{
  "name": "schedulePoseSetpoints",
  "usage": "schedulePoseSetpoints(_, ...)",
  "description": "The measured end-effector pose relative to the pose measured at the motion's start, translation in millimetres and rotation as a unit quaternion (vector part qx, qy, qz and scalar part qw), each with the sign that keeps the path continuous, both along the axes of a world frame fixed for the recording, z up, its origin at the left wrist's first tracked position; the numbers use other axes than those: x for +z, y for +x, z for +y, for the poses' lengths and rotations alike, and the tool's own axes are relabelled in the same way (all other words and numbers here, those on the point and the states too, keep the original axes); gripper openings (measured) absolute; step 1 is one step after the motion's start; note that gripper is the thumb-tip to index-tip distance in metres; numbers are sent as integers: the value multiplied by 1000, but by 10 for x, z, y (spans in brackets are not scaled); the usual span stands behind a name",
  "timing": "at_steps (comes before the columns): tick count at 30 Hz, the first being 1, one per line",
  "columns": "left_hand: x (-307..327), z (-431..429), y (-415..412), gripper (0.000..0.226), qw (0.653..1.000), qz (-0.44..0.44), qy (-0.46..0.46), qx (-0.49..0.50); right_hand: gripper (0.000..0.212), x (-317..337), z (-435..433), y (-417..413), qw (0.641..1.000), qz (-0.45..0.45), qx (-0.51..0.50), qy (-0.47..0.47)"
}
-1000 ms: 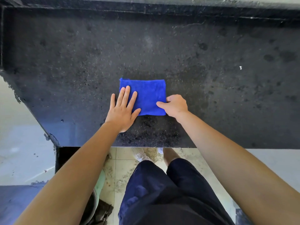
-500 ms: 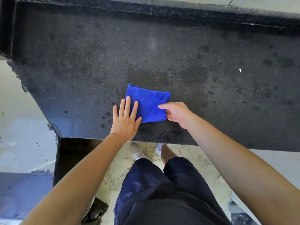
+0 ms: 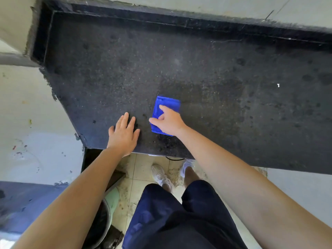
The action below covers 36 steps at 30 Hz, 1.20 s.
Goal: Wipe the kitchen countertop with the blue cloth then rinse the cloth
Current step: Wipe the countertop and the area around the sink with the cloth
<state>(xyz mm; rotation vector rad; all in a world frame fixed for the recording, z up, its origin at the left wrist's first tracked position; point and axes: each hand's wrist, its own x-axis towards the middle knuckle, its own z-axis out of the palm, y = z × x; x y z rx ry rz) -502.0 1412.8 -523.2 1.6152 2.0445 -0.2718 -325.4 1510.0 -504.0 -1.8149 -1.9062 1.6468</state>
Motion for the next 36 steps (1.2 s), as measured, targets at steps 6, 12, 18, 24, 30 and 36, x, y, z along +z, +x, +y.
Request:
schedulePoseSetpoints(6,1,6,-137,61,998,1,-29,-48,48,-94,-114,84,990,-83,66,95)
schedulePoseSetpoints(12,-70,-45,-192,58,998,6,6,-66,64,-252,-313,-125,930,-252,82,255)
schedulePoseSetpoints(18,-223,-152,-247,53,994,2,78,-70,67,-583,-346,137,899,-269,182,293)
schedulePoseSetpoints(24,-397,-239,-170,60,993,23,94,-69,67,-634,-88,1598,890,-361,68,272)
schedulePoseSetpoints(30,-473,-248,-171,58,989,30,120,-76,69,-684,228,1371,879,-401,-160,200)
schedulePoseSetpoints(36,-394,-200,-71,60,990,31,133,-37,64,-643,-215,230,887,-283,116,347)
